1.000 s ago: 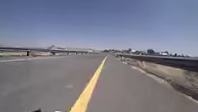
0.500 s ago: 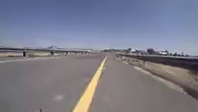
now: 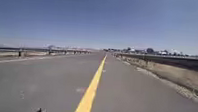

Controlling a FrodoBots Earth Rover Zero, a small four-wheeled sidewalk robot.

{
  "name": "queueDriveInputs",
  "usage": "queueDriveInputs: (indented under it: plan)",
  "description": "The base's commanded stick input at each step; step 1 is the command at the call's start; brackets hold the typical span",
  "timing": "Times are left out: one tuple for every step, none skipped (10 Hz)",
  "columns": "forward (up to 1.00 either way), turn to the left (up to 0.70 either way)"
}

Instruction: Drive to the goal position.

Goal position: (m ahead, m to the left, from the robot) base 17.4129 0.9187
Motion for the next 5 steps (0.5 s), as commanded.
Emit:
queueDriveInputs:
  plan:
    - [0.85,0.00]
    - [0.85,0.00]
    - [0.85,0.00]
    - [0.85,0.00]
    - [0.85,0.00]
